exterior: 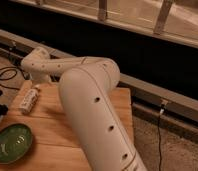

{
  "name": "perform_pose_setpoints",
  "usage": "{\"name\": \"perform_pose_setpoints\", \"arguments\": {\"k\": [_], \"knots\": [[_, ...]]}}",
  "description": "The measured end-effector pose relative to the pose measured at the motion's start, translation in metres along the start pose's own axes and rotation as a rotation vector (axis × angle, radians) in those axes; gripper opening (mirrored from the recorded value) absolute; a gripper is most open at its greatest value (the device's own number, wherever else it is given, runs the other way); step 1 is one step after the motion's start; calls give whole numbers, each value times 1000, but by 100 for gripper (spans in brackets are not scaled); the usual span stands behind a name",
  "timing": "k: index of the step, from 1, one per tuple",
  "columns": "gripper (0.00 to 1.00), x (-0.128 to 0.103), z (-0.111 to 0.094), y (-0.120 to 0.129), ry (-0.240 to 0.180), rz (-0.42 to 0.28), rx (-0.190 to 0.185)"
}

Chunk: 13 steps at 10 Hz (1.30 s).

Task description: Place the bottle in the ceramic bowl

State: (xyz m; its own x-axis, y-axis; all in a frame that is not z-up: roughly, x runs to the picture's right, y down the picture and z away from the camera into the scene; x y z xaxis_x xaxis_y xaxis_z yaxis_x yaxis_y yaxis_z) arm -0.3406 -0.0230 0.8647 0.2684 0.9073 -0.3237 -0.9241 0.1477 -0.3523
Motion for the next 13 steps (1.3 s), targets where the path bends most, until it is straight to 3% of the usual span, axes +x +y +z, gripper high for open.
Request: {"name": "perform_pose_setpoints", "arguments": {"k": [4,6,8,9,11,13], "knots": [[65,0,0,-2,1,2,0],[65,1,8,0,25,-17,-30],[65,10,33,31,69,-59,-83],[65,20,52,59,108,-97,-118],[65,31,71,79,147,-121,-155],[65,38,84,84,187,-142,-164]]}}
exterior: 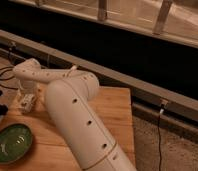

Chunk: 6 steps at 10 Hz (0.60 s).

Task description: Place the bottle in the ceramic bowl

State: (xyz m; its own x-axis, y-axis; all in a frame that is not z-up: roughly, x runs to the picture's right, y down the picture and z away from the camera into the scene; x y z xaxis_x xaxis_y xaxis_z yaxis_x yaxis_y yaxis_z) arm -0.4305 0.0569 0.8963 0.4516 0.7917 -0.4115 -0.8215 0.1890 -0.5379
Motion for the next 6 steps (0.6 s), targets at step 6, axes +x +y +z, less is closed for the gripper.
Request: {"name": "perform_pose_setpoints", "arguments": {"k": [6], "knots": [[65,12,42,7,116,-55,107]]}}
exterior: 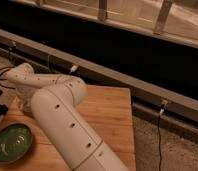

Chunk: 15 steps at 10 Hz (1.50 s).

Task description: Place the bottle in the ceramic bowl

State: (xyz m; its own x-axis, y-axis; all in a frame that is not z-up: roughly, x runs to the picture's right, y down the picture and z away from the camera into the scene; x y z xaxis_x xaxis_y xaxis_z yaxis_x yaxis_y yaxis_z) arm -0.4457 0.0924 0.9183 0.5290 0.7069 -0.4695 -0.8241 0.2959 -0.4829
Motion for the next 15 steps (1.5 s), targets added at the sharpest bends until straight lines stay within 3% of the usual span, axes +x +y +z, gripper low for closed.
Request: {"name": "perform_pose_setpoints", "arguments": {"k": [2,5,7,9,10,12,14,15], "knots": [[57,0,4,-1,9,-15,33],[27,1,5,2,7,-34,58],[7,1,1,0,-5,-35,46],[0,-2,-9,-3,-25,-32,-38],[0,-5,-22,-9,-41,-37,-120],[0,-8,-56,-7,-80,-77,-227],[0,-5,-88,-15,-118,-115,-299],[0,0,-96,-17,-126,-133,-311]]}}
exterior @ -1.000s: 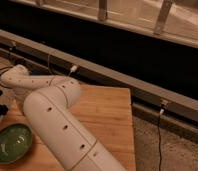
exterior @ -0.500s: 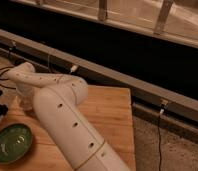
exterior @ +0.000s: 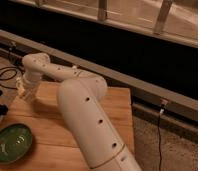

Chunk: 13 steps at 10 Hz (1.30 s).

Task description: Place the bottle in the ceramic bowl

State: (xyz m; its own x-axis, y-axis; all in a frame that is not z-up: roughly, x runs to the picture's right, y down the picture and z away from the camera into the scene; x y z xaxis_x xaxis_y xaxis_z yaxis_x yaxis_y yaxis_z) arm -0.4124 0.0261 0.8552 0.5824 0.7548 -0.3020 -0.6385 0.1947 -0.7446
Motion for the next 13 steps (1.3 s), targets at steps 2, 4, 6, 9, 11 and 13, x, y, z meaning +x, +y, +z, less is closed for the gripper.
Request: {"name": "perform_pose_setpoints", "arguments": {"k": [2,4,6,9,11,13], "knots": [[0,25,-21,-4,29,-41,-8],[0,47,-39,-12,49,-41,-3],[0,78,-60,-11,82,-37,7],[0,118,-64,19,166,-57,0],[0,140,-60,39,239,-92,-18],[0,141,-61,39,241,-95,-19]]}}
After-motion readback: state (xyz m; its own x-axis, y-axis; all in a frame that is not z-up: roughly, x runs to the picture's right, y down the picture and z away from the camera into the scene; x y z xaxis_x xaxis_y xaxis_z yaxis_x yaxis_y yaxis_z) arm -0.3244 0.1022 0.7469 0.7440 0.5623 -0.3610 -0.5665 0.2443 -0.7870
